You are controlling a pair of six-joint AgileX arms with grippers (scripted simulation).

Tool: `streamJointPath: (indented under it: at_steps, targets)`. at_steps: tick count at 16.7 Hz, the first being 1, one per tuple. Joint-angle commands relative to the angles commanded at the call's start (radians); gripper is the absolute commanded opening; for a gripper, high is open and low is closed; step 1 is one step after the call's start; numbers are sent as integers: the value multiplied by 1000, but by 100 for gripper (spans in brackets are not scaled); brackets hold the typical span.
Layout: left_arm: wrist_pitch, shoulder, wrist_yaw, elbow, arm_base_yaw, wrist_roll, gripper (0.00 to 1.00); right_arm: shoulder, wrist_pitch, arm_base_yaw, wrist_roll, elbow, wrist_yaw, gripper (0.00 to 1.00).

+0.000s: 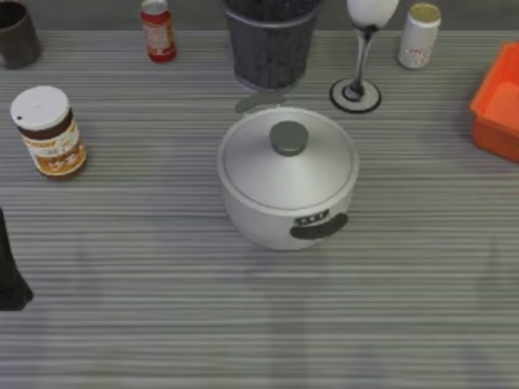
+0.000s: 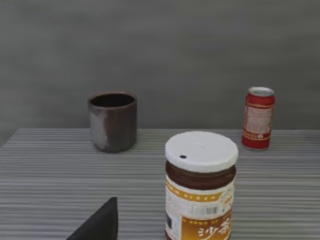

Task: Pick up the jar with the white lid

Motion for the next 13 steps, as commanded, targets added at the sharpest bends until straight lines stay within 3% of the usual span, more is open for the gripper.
streamJointPath:
  at_steps: [6, 13]
  targets:
    - [-59, 93, 12, 78, -11, 23, 100, 0, 0, 0, 0, 0, 0, 100]
    - [-346, 554, 33, 509, -29, 149, 100, 0, 0, 0, 0, 0, 0, 100]
